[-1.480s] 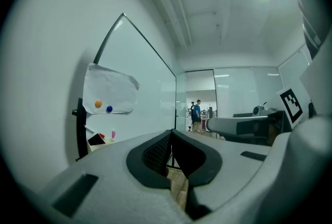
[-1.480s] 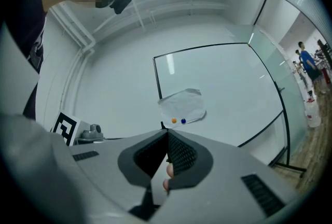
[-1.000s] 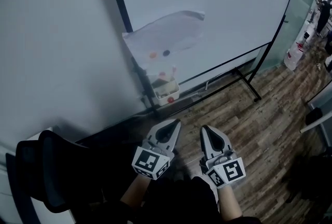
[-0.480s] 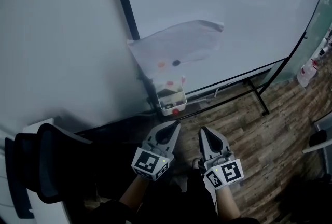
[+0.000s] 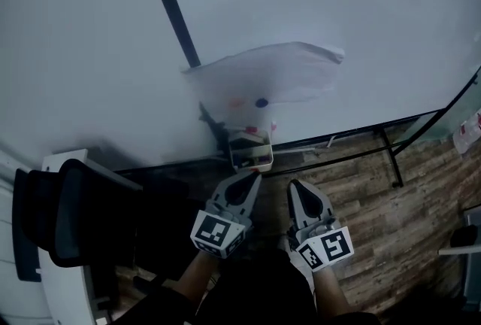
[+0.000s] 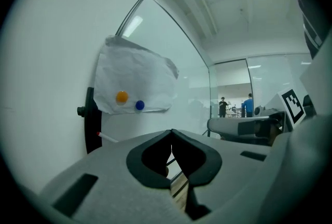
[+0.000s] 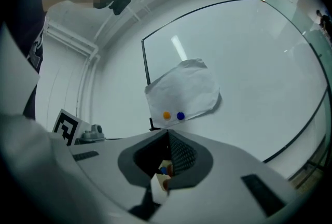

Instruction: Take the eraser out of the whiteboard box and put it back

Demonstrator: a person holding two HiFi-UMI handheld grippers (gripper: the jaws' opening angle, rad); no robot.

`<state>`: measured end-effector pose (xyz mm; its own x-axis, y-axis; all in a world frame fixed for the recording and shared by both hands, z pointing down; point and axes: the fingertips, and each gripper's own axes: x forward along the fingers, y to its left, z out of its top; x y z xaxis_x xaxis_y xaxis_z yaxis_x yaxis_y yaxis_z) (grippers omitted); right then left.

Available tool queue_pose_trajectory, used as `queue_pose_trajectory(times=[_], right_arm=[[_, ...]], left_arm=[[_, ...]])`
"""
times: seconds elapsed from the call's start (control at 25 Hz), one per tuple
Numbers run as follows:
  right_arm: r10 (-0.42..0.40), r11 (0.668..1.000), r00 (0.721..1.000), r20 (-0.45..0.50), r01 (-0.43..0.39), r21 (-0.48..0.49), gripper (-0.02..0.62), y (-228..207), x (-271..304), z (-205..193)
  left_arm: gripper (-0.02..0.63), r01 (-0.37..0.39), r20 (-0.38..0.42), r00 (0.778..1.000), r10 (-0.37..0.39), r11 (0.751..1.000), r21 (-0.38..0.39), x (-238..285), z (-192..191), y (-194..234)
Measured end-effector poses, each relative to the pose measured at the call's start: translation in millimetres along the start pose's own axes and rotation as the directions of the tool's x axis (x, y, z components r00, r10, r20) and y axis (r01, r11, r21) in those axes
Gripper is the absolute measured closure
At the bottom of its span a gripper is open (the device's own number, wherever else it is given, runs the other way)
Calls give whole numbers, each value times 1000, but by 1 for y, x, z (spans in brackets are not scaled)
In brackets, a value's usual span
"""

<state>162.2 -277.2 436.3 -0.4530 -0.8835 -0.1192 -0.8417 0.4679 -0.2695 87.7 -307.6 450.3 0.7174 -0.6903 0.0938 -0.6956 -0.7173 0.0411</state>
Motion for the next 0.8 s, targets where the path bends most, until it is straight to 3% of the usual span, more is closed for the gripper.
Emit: queue_pose_trajectory(times=[0.44,0.64,0.8], right_arm=[[21,1000,1000,-16,-20,9,592,-17,24,2],[1,1000,1000,-20,-1,8,592,-20,31,0],[-4,1000,1000,-28,4,4,592,-21,34,-2]], left_arm=[[601,-117,-57,991,117,993,5,23,-12,41],[596,-204,-105,973,205,979,16,30,-18,69],[455,-261,-196,947,256,965,0,42,-40,93]])
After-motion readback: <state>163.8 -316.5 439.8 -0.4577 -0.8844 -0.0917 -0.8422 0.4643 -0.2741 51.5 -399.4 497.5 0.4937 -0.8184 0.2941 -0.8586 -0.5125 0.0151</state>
